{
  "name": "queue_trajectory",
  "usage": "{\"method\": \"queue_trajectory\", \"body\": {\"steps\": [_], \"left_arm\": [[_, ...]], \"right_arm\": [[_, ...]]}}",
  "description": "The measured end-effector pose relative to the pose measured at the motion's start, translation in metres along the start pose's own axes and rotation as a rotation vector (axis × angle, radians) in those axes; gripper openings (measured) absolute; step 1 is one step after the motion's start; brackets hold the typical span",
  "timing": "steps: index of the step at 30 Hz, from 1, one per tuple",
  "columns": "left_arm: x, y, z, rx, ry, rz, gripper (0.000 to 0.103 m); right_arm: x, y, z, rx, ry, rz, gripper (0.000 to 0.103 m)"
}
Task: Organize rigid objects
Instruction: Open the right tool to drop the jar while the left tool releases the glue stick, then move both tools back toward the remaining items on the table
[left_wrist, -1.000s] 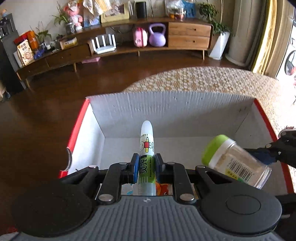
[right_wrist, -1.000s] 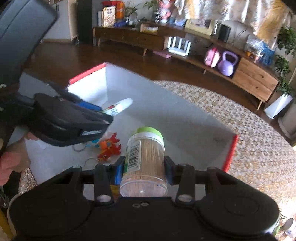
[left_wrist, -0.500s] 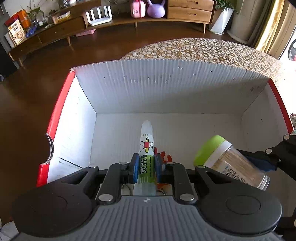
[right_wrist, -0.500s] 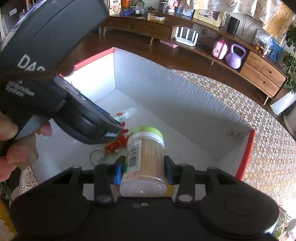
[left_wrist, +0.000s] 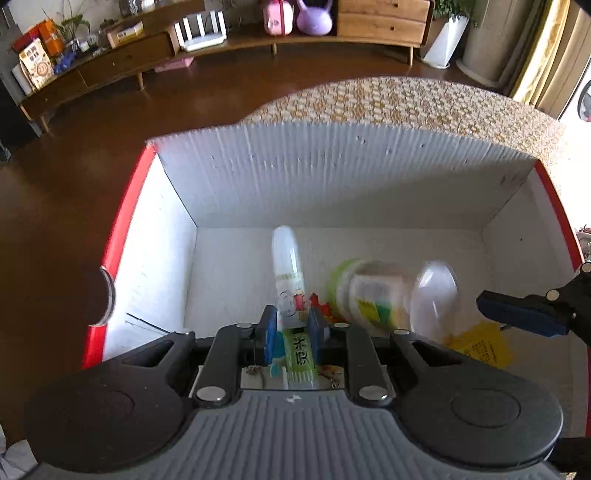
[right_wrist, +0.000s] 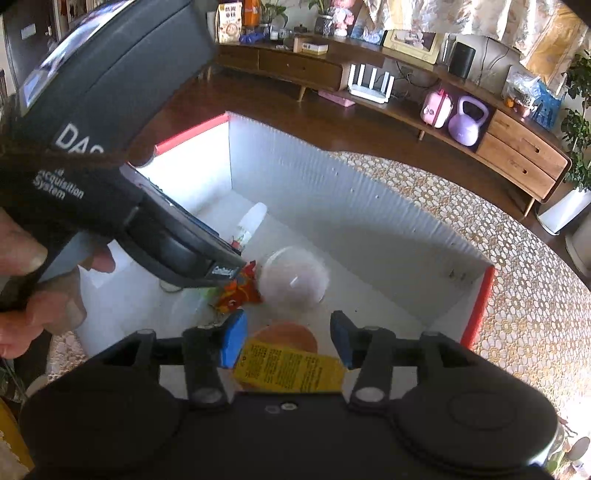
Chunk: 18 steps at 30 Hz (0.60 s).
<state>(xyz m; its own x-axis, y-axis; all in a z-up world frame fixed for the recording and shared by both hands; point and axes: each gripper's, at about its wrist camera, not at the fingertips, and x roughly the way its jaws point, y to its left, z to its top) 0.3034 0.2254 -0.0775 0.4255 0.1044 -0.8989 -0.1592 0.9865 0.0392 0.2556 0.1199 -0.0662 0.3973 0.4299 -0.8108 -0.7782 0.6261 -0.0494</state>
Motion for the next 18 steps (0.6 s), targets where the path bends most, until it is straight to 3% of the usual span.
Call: {"method": "queue_trajectory", "body": {"steps": [18], "left_arm": [[-0.084, -0.02, -0.025, 0.014, -0.19, -0.003, 0.018]], "right_arm": [[-0.092, -0.011, -0.029, 0.065, -0.14, 0.043, 0.063]]}}
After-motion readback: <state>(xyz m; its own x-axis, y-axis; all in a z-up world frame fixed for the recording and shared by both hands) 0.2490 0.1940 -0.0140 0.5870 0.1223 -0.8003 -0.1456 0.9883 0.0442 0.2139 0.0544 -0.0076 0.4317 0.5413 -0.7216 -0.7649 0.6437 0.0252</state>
